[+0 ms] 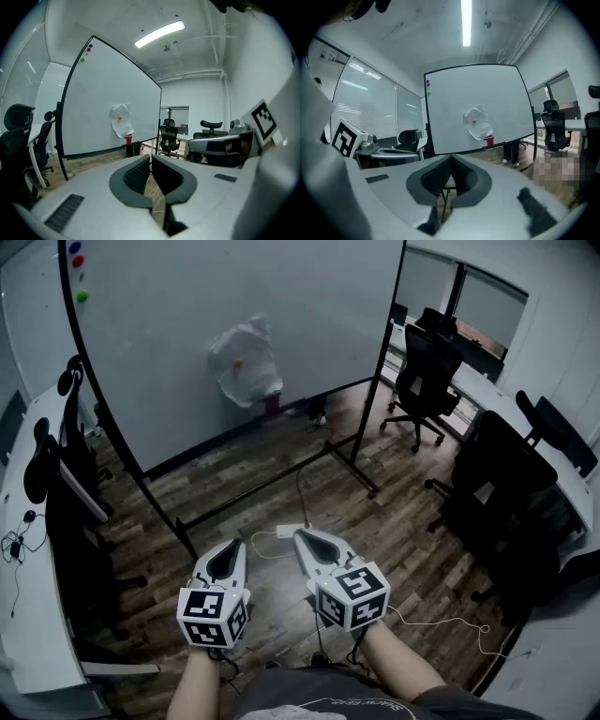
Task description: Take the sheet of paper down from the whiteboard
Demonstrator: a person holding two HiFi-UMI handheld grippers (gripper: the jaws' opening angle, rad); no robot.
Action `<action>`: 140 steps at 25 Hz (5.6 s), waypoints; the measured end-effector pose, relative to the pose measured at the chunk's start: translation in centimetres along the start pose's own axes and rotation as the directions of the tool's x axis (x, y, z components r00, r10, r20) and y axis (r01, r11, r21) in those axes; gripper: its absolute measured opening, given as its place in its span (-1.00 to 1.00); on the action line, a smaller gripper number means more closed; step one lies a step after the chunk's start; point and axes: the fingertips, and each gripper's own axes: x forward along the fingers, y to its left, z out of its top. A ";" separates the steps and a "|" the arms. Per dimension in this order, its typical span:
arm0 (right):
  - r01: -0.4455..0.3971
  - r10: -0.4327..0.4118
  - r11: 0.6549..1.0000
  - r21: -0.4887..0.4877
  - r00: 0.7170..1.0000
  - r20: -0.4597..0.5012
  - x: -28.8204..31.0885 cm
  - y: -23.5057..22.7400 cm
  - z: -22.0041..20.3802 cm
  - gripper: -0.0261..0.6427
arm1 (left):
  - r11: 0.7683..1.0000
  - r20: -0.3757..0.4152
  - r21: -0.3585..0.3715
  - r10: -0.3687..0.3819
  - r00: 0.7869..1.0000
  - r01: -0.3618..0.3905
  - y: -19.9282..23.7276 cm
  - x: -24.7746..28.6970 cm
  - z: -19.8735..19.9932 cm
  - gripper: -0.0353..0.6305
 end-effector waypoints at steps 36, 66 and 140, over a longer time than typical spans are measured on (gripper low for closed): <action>0.106 -0.110 0.991 0.087 0.993 0.038 1.3 1.2 -1.1 -0.85 | 0.999 0.017 -0.008 -0.044 0.999 0.044 3.8 -1.2 -0.3 -0.81; -0.072 0.069 0.991 0.117 0.997 0.031 18.5 -21.9 5.0 -0.85 | 0.986 0.009 0.013 0.168 0.986 -0.168 7.5 22.8 6.4 -0.81; -0.304 0.325 0.939 0.159 0.937 -0.126 48.1 -33.1 8.5 -0.83 | 0.890 0.078 0.014 0.453 0.888 -0.455 23.1 42.3 16.6 -0.81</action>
